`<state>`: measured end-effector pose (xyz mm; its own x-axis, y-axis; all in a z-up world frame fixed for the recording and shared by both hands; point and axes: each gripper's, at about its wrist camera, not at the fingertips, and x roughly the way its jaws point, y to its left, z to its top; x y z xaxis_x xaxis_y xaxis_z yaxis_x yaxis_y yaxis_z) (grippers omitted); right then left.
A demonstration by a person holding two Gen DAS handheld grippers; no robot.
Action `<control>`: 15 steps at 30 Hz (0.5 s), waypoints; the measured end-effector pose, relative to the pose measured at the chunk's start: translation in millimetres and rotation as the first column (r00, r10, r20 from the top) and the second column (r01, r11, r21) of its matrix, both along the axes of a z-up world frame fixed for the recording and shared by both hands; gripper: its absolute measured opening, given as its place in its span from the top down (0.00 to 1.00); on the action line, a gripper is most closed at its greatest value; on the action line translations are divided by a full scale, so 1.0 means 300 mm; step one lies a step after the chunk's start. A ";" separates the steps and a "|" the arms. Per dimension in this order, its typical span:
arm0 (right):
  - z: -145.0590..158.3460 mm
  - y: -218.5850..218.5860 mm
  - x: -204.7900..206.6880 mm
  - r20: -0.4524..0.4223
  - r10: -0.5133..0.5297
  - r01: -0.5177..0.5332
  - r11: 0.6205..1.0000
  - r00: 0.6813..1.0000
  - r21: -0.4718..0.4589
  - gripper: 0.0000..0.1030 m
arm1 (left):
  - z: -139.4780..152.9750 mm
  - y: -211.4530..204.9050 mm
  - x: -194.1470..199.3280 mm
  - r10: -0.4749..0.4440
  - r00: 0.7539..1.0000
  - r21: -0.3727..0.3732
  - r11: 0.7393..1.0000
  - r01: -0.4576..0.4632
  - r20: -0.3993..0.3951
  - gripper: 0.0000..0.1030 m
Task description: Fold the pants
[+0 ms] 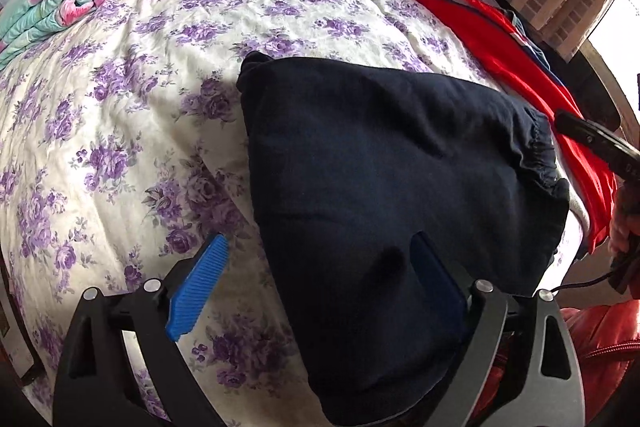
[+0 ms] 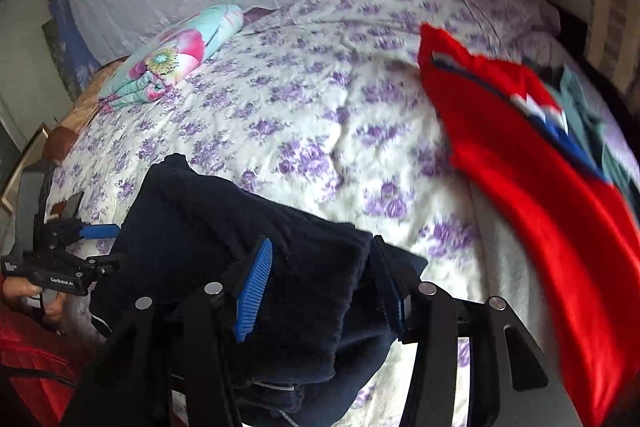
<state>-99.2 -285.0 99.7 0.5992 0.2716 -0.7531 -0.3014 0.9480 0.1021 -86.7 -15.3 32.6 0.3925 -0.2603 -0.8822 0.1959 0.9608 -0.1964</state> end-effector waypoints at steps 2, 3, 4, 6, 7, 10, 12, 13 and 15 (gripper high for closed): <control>-0.008 0.028 0.014 0.000 0.029 -0.029 0.999 1.000 -0.024 0.50 | -0.022 -0.009 0.010 0.001 1.000 0.016 1.000 0.000 -0.024 0.09; -0.046 0.046 0.033 -0.047 0.026 -0.029 0.998 0.999 -0.052 0.50 | -0.036 -0.011 0.015 0.004 0.999 0.023 1.000 -0.003 -0.037 0.07; -0.100 0.056 0.054 -0.105 0.010 -0.020 0.996 0.994 -0.092 0.50 | -0.050 -0.014 0.021 0.008 0.999 0.030 1.000 -0.006 -0.052 0.07; -0.214 0.031 0.073 -0.180 -0.017 0.002 0.997 0.983 -0.081 0.43 | -0.065 -0.016 0.029 0.014 0.998 0.032 0.999 -0.012 -0.069 0.04; -0.240 -0.003 0.076 -0.197 -0.044 0.045 0.999 0.979 0.001 0.42 | -0.070 -0.017 0.031 0.019 0.997 0.034 0.999 -0.016 -0.074 0.04; -0.222 -0.035 0.077 -0.252 -0.082 0.104 0.991 0.964 0.078 0.41 | -0.067 -0.023 0.031 0.018 0.997 0.049 0.999 -0.014 -0.071 0.04; -0.168 -0.013 0.052 -0.201 -0.075 0.086 0.995 0.977 0.047 0.41 | -0.061 -0.033 0.029 0.016 0.998 0.072 0.997 -0.011 -0.061 0.04; -0.130 -0.001 0.038 -0.158 -0.058 0.065 0.997 0.986 0.038 0.41 | -0.055 -0.041 0.030 0.012 0.998 0.086 0.996 -0.008 -0.055 0.04; -0.063 0.017 0.013 -0.088 -0.035 0.038 0.999 0.995 0.026 0.37 | -0.046 -0.059 0.032 0.007 0.999 0.116 0.993 -0.002 -0.040 0.04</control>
<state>-95.4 -279.9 80.7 0.5409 0.2721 -0.7958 -0.2554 0.9547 0.1528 -77.1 -32.9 18.7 0.3571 -0.1535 -0.9214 0.1856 0.9784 -0.0910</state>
